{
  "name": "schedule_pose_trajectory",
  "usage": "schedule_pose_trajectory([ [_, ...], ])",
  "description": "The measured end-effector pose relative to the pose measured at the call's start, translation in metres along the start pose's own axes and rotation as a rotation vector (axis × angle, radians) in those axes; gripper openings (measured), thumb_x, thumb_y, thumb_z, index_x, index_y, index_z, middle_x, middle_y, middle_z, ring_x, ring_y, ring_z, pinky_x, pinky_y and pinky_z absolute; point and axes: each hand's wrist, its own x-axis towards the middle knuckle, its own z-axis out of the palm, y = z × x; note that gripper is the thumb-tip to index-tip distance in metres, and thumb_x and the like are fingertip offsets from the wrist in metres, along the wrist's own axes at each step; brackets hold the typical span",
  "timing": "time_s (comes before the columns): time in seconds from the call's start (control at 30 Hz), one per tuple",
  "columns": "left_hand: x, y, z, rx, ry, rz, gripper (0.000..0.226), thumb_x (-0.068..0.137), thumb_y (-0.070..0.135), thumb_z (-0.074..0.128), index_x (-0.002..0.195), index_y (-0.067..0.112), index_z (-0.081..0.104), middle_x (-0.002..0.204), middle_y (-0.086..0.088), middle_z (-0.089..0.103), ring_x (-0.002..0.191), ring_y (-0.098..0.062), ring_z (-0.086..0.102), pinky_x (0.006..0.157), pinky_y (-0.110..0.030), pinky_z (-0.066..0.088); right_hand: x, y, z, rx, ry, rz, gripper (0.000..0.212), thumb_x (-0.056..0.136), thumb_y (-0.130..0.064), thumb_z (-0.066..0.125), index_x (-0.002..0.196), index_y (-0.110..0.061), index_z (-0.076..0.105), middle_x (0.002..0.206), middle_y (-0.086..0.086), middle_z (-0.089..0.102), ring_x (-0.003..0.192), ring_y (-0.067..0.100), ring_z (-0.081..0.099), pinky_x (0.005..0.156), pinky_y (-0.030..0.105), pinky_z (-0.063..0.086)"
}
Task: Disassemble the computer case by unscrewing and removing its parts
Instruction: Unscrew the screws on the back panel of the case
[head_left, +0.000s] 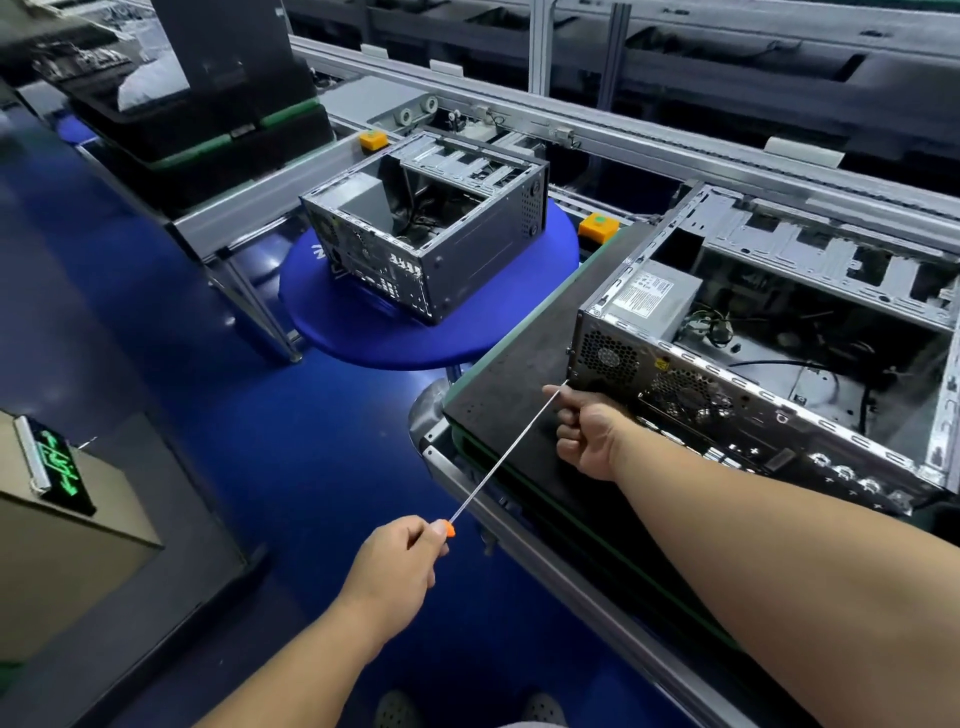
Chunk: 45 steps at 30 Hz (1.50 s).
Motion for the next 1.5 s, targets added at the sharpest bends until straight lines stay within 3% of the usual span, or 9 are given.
schedule_pose_trajectory([
  [0.13,0.003,0.004,0.004,0.03,0.022,0.017,0.041,0.104,0.048,0.055,0.085,0.015,0.071,0.061,0.003,0.06,0.054,-0.011,0.045,0.055,-0.032,0.041,0.006,-0.002,0.005,-0.05,0.046,0.006,0.013,0.103,-0.027,0.055,0.092,-0.025,0.06,0.063,-0.006,0.016,0.037,0.005,0.013,0.035,0.016,0.009],
  [0.43,0.012,0.01,0.006,0.089,0.068,0.078,0.051,0.104,0.048,0.056,0.092,-0.002,0.061,0.063,0.004,0.048,0.057,-0.012,0.038,0.054,-0.033,0.035,0.016,-0.006,-0.002,0.013,-0.008,0.029,0.022,0.109,-0.032,0.044,0.099,-0.025,0.062,0.05,-0.008,0.016,0.034,0.005,0.013,0.033,0.015,0.009],
  [0.6,0.012,0.007,0.007,0.151,0.119,0.086,0.042,0.101,0.051,0.059,0.077,0.017,0.058,0.06,0.009,0.051,0.057,-0.011,0.044,0.056,-0.032,0.04,0.019,-0.005,-0.004,0.035,-0.017,0.017,0.022,0.11,-0.033,0.043,0.099,-0.025,0.062,0.053,-0.008,0.016,0.035,0.005,0.012,0.035,0.016,0.01],
  [0.8,0.006,0.012,0.013,0.386,0.275,0.213,0.033,0.1,0.05,0.062,0.078,0.028,0.051,0.074,0.007,0.058,0.068,-0.013,0.056,0.056,-0.028,0.039,0.018,-0.004,-0.004,0.067,-0.013,0.004,0.023,0.11,-0.032,0.042,0.099,-0.026,0.061,0.054,-0.008,0.016,0.036,0.005,0.012,0.036,0.015,0.01],
  [1.07,0.015,0.003,0.005,0.328,0.155,0.191,0.038,0.103,0.055,0.054,0.077,0.026,0.057,0.06,0.012,0.053,0.055,-0.007,0.046,0.051,-0.025,0.037,0.01,-0.001,0.0,0.069,0.009,-0.008,0.026,0.111,-0.032,0.041,0.096,-0.024,0.061,0.048,-0.009,0.017,0.034,0.005,0.013,0.034,0.016,0.011],
  [1.17,0.023,0.001,0.002,0.216,0.061,0.146,0.043,0.104,0.051,0.055,0.076,0.018,0.06,0.058,0.006,0.052,0.054,-0.009,0.044,0.057,-0.037,0.041,0.008,-0.001,0.002,0.067,0.024,-0.01,0.027,0.111,-0.032,0.041,0.094,-0.024,0.061,0.047,-0.009,0.017,0.034,0.005,0.013,0.034,0.016,0.01],
  [1.27,0.024,0.005,0.009,0.049,-0.032,0.062,0.042,0.106,0.045,0.055,0.083,0.013,0.069,0.056,-0.001,0.062,0.049,-0.003,0.052,0.061,-0.035,0.045,0.006,-0.001,0.004,0.068,0.04,-0.012,0.027,0.111,-0.032,0.042,0.093,-0.024,0.061,0.046,-0.009,0.017,0.033,0.005,0.013,0.034,0.016,0.01],
  [1.4,0.028,0.009,0.015,0.025,0.003,0.064,0.043,0.104,0.045,0.058,0.081,0.01,0.067,0.06,-0.003,0.065,0.048,-0.009,0.047,0.054,-0.034,0.044,0.004,0.0,0.007,0.042,0.065,-0.01,0.025,0.109,-0.032,0.048,0.088,-0.023,0.059,0.046,-0.009,0.018,0.033,0.005,0.013,0.034,0.017,0.009],
  [1.5,0.028,0.008,0.011,0.134,0.037,0.106,0.038,0.102,0.048,0.059,0.08,0.017,0.059,0.061,0.006,0.057,0.054,-0.009,0.044,0.055,-0.032,0.041,-0.004,0.0,0.009,-0.069,0.14,-0.005,0.024,0.105,-0.033,0.055,0.083,-0.022,0.057,0.047,-0.006,0.026,0.035,0.008,0.019,0.035,0.018,0.014],
])
